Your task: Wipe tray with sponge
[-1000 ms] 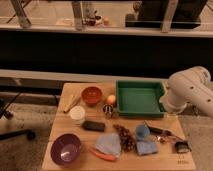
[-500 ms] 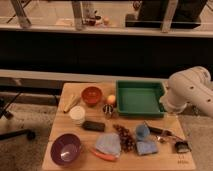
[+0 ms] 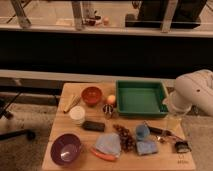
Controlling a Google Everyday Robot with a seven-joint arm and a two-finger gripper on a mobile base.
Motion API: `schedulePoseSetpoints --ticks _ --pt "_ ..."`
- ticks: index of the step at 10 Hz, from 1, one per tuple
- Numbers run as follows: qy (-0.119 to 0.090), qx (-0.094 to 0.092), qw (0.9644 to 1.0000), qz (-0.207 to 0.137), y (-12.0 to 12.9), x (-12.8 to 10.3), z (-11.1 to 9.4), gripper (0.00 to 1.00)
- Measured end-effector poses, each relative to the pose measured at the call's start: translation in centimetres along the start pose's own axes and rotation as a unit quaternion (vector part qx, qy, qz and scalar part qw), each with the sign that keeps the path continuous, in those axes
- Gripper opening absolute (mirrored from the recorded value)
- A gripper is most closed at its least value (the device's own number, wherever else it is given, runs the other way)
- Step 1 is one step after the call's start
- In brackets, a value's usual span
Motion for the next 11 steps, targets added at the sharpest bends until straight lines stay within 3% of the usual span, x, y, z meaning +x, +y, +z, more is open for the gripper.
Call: schedulePoseSetpoints --ticks 6,11 --pt "-0.022 -0.021 0.9993 0.024 2.9 1.9 1.9 0.80" --pt "-0.054 -0.038 0.9972 0.034 6.9 2.5 3.1 0.80"
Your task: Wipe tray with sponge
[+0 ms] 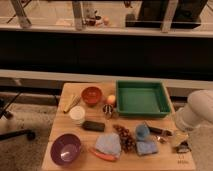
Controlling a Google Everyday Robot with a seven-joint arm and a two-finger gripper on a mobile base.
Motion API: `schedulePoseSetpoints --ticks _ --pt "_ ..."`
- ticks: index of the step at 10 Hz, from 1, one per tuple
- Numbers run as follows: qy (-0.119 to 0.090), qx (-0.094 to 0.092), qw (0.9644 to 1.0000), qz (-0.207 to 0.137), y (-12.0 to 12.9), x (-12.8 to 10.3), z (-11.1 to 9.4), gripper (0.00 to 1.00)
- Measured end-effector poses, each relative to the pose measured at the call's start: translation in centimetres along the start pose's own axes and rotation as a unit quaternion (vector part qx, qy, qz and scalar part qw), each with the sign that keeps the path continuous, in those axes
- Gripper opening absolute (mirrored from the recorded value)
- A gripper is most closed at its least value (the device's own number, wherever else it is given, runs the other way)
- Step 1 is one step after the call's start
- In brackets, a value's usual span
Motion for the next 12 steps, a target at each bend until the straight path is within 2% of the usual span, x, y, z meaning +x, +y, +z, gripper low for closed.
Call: schedulePoseSetpoints --ticks 6,12 --pt "-0.036 -0.013 0.9993 0.005 3.9 -0.3 2.8 0.80" --pt "-0.053 -0.021 0.9983 -0.010 6.0 -3.5 6.2 0.80"
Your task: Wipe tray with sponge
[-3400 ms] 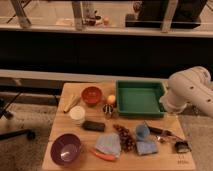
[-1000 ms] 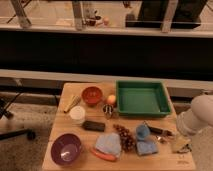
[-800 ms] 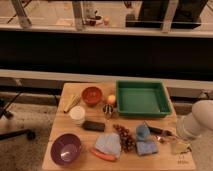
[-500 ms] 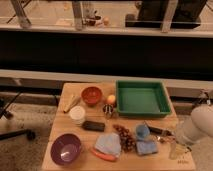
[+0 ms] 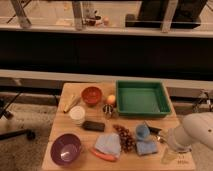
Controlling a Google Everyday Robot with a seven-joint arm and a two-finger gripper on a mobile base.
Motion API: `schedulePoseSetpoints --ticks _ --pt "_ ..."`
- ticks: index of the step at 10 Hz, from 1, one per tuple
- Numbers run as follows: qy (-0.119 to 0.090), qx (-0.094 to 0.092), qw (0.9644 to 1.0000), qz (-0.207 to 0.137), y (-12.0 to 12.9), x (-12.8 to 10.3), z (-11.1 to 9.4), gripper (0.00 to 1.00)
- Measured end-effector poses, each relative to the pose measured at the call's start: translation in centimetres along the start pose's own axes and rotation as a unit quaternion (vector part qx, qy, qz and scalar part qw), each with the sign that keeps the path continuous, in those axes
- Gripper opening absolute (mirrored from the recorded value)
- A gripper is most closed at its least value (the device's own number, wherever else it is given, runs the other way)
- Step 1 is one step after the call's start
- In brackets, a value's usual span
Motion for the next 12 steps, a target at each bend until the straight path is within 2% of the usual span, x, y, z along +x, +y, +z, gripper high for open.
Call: schedulePoseSetpoints --ticks 5,12 --pt "-0.007 0.004 0.9999 0.007 0.2 -0.4 2.3 0.80" --pt "-0.018 0.014 0.9997 0.012 0.0 -1.2 4.0 0.80"
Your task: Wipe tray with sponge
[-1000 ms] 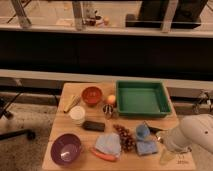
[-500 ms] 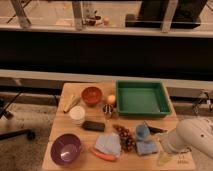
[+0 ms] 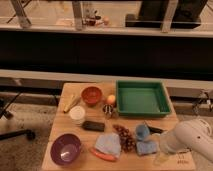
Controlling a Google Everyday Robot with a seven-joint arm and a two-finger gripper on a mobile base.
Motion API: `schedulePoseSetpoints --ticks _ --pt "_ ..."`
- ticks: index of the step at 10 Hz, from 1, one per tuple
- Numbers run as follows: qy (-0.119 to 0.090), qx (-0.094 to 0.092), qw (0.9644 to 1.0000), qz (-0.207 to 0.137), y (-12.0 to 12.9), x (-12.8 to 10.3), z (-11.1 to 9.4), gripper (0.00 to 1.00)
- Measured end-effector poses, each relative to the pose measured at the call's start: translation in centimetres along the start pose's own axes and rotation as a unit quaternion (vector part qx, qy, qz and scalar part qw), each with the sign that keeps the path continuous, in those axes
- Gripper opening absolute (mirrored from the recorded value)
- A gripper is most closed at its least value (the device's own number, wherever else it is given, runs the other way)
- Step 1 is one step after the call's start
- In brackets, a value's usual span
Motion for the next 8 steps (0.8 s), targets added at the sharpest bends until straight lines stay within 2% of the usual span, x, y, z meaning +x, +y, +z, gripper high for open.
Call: schedulePoseSetpoints --ticks 8 --pt "-0.015 0.002 0.9999 0.007 -0.2 -2.1 2.7 0.80"
